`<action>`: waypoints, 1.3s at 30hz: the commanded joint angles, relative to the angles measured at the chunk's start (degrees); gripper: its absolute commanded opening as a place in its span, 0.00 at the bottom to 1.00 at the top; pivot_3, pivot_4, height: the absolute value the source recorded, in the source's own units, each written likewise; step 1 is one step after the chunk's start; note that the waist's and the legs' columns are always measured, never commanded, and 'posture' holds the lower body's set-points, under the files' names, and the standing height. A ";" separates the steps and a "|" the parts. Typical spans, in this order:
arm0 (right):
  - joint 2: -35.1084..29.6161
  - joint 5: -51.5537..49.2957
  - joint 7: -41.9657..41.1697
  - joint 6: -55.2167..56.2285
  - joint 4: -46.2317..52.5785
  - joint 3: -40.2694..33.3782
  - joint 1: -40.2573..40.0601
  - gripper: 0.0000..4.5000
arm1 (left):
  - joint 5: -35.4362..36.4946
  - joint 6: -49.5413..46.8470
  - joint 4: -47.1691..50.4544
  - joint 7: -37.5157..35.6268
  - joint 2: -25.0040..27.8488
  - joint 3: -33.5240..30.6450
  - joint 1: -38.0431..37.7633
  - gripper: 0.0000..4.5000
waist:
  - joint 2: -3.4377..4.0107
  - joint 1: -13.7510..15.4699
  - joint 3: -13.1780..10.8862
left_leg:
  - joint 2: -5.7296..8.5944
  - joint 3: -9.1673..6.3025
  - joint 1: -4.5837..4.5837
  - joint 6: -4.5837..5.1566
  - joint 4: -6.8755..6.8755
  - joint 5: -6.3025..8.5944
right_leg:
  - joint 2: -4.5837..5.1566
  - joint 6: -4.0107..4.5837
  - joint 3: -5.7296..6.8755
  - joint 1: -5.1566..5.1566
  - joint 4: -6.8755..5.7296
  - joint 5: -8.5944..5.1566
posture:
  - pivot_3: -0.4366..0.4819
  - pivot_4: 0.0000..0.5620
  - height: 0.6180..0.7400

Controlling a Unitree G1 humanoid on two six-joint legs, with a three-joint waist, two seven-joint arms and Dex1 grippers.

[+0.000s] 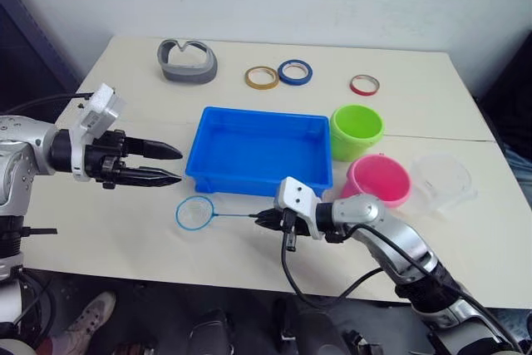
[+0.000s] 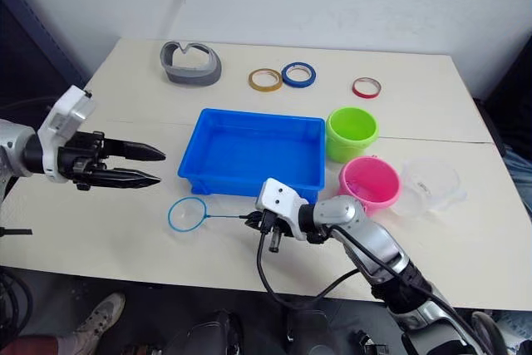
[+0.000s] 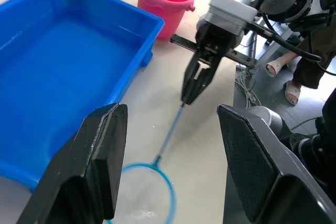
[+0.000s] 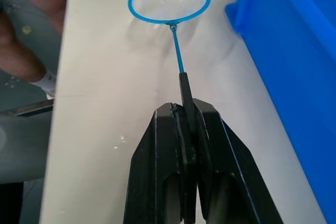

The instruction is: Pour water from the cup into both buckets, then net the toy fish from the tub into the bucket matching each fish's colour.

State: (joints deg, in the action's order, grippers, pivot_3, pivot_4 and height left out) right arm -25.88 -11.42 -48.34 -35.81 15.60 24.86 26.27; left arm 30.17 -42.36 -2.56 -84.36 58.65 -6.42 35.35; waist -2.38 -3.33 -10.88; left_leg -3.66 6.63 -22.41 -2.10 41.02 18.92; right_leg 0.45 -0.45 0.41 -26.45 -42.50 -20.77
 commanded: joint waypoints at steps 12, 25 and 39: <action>1.36 -0.45 -1.20 2.16 -0.63 -0.94 -1.16 0.00 | -4.39 20.93 1.30 -2.69 0.17 0.82 -3.80 0.67 | 0.00 -0.05 0.00 | 0.00 0.01 0.00 0.03 -0.02 0.02 | 0.00 0.00 0.00 0.00 0.03 0.00 | 0.48 0.27 0.61; 0.50 2.20 -3.41 6.59 -7.26 0.00 -0.62 0.66 | -5.27 25.31 1.15 -3.04 1.84 1.65 -6.34 0.68 | 0.00 -0.06 0.00 | 0.00 0.01 -0.01 0.07 -0.03 0.04 | 0.00 0.00 0.00 0.01 0.05 0.00 | 0.48 0.27 0.61; -18.20 -7.93 -9.06 -4.68 17.54 -14.45 -11.70 0.99 | -1.91 14.71 3.34 7.93 0.31 -2.99 -8.17 0.68 | 0.03 0.01 -0.02 | -0.01 -0.02 -0.05 0.12 -0.07 0.09 | 0.00 -0.03 0.03 0.05 0.21 0.02 | 0.48 0.27 0.61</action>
State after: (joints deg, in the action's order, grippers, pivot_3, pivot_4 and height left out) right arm -43.29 -14.24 -56.14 -37.34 26.81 14.68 15.22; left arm 27.76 -26.02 -0.64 -78.89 58.73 -7.25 28.23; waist -2.35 -3.32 -10.89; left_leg -3.68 6.61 -22.41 -1.98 40.94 19.01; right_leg 0.44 -0.48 0.43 -26.35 -42.29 -20.75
